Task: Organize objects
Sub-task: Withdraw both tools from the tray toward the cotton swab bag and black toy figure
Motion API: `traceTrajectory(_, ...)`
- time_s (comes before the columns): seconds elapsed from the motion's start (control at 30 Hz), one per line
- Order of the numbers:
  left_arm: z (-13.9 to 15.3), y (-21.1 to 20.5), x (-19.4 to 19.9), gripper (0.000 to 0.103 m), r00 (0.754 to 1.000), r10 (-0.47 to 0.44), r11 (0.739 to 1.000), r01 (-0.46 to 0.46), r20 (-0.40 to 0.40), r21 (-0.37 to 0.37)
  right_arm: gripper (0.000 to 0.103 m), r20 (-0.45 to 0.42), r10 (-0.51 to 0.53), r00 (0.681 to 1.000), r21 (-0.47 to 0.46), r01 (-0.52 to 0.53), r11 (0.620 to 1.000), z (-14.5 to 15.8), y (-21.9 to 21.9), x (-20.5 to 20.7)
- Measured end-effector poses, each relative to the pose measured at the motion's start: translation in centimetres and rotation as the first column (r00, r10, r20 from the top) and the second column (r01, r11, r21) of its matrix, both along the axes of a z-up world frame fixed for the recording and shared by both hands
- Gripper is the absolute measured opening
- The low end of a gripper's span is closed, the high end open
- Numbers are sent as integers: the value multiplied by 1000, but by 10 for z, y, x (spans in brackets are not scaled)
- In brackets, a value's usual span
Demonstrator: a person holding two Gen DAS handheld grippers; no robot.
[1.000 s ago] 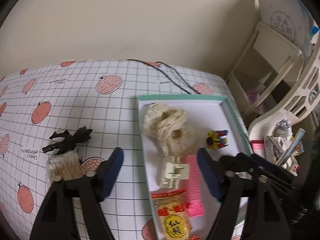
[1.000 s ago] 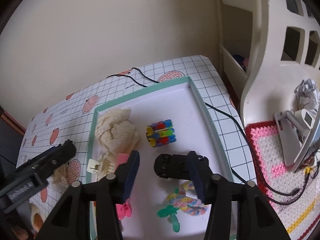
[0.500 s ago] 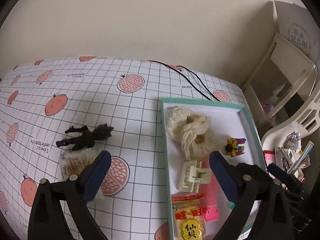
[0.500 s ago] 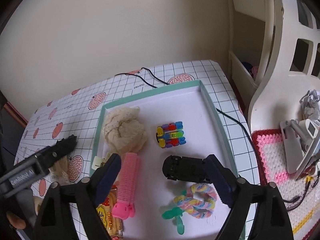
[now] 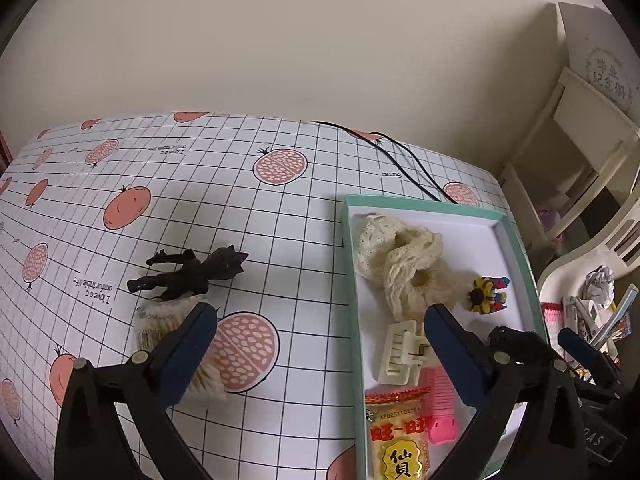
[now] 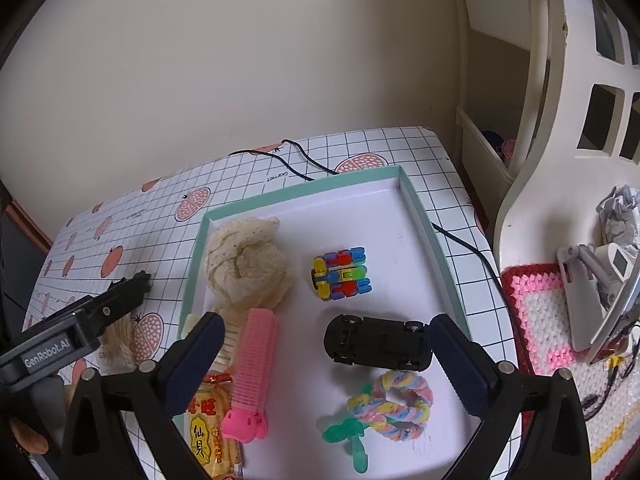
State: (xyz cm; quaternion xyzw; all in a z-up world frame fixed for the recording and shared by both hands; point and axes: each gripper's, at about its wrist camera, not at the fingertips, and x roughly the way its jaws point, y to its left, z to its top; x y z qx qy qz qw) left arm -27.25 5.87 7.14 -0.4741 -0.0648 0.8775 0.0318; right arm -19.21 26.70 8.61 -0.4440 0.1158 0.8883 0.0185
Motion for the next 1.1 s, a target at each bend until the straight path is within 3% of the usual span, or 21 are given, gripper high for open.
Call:
traceTrajectory(0.3,8,-3,2,103,1000,0,1000,0,-11,-3,103,-12,-12,1000,-19,12,1000,10,1,3)
traceTrajectory(0.83,62,-28,9,103,991,-9,1000,5,-136,-28,103,-132,-11,991,-31,7,1000,60,-8,18)
traceTrajectory(1.1,69,-57,12,103,988,42,999,-42,-146,7,103,-146,-6,989,-38,0,999,71,-18,19)
